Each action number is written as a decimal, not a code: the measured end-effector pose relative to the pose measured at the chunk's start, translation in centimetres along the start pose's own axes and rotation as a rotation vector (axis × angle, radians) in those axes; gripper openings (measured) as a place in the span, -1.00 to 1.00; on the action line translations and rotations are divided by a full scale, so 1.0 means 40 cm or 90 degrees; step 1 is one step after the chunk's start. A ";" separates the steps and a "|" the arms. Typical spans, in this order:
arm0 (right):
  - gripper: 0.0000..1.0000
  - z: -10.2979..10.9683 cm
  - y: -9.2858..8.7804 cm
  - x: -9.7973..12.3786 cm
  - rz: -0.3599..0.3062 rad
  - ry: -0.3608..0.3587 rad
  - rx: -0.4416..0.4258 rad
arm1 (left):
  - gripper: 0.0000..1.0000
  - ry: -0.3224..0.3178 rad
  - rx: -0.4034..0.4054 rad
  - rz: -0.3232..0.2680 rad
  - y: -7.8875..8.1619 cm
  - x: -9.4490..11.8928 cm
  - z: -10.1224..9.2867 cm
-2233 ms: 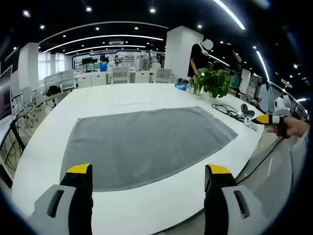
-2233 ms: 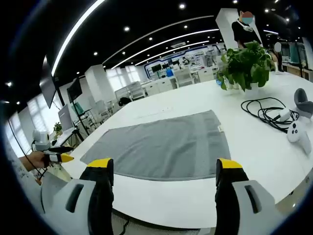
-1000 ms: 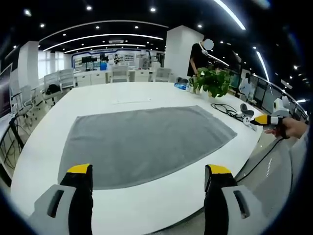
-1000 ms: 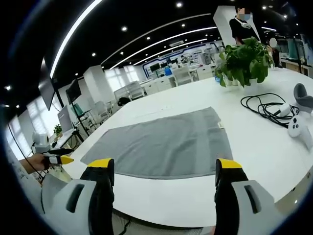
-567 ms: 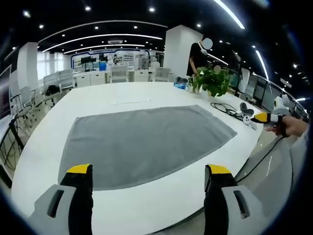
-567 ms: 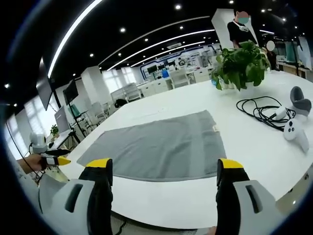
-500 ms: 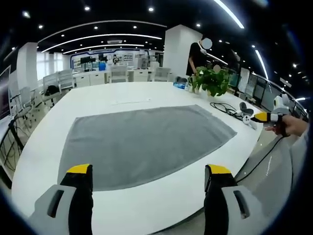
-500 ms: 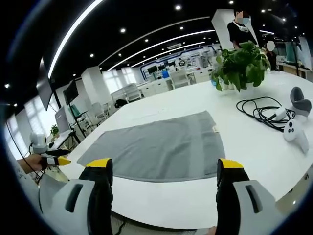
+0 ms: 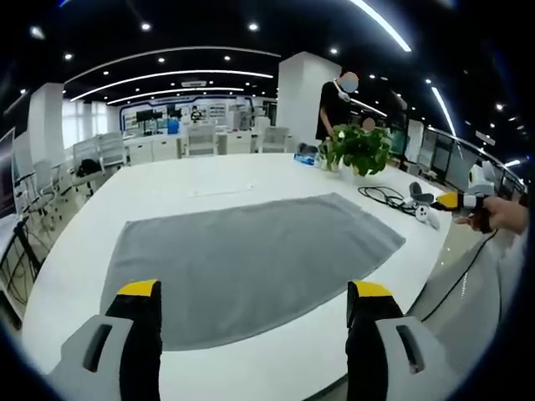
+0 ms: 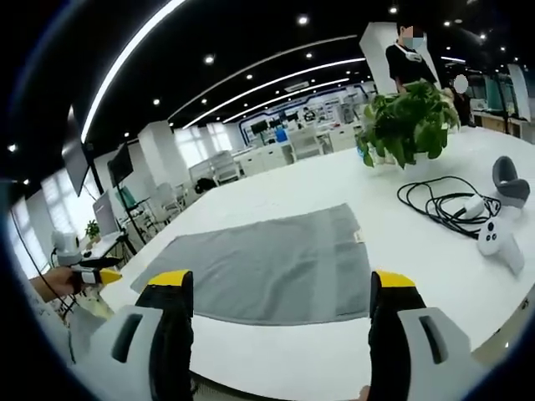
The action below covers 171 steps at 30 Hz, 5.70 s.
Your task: Fold the towel on the table until its edges align and the towel forms a compact rectangular stack.
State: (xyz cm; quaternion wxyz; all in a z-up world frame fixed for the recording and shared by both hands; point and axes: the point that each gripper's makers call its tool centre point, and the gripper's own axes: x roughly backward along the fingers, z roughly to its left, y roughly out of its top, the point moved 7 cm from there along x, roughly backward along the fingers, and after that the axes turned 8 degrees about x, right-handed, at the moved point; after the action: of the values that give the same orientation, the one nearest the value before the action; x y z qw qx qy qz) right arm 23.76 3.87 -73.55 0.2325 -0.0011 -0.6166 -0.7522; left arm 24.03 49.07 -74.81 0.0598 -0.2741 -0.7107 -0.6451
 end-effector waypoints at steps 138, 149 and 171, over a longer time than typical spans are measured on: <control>-0.10 -0.375 0.013 -0.767 0.205 0.005 0.193 | -0.87 -0.578 -0.402 0.171 -0.184 -0.662 -0.896; -0.29 -0.400 -0.002 -0.784 0.233 -0.027 0.229 | -0.94 -0.560 -0.405 0.162 -0.186 -0.659 -0.896; -0.96 -0.373 -0.017 -0.779 0.183 0.016 0.218 | -0.95 -0.572 -0.389 0.165 -0.186 -0.660 -0.895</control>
State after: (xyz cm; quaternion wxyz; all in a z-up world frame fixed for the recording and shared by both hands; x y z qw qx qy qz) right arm 55.55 0.96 -86.76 0.3416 -0.0401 -0.7256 -0.5960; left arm 33.18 6.68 -87.20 -0.2525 -0.6119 -0.4074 -0.6291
